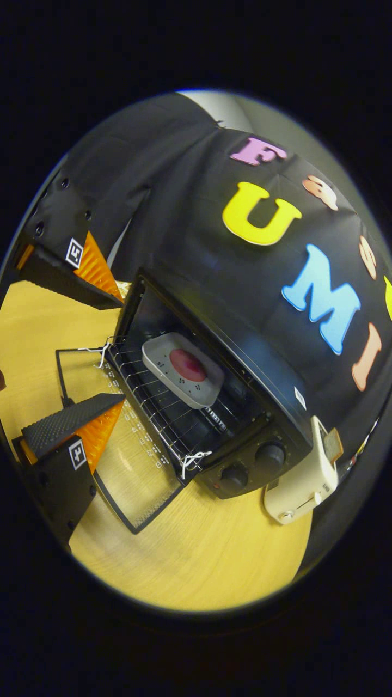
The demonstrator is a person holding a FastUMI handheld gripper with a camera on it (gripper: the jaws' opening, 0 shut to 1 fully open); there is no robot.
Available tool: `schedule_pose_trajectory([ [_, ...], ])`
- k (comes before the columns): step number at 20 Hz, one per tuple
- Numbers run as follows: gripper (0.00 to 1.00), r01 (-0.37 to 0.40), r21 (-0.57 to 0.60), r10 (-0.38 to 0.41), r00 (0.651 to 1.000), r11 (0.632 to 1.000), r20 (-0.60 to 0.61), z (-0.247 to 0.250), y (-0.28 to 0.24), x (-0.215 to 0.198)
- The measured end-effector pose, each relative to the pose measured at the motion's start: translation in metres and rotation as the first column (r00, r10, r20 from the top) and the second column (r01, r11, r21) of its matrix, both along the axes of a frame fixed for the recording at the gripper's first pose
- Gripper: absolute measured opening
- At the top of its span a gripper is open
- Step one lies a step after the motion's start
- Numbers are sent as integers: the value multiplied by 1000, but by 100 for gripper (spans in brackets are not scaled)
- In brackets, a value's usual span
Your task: Open the toaster oven, put the food inside, and close the toaster oven door.
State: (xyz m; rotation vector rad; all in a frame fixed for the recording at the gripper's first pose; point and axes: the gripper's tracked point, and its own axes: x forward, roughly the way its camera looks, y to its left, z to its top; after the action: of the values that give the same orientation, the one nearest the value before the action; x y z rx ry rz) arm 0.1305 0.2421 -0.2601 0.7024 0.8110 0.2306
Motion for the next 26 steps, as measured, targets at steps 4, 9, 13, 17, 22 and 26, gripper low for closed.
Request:
schedule_pose_trajectory([
  [4, 98, -112, -127, 111, 994, 986, -12, -19, -4, -29],
  [9, 98, -233, -287, 232, 972, 929, -38, -41, -22, -58],
  [13, 98, -310, -382, 302, 950, 871, -83, -60, -32, -74],
  [17, 98, -366, -424, 336, 930, 828, -148, -77, -37, -84],
  [22, 98, -419, -447, 352, 908, 790, -229, -100, -38, -92],
  [26, 98, -404, -485, 320, 914, 776, -249, -109, -41, -86],
])
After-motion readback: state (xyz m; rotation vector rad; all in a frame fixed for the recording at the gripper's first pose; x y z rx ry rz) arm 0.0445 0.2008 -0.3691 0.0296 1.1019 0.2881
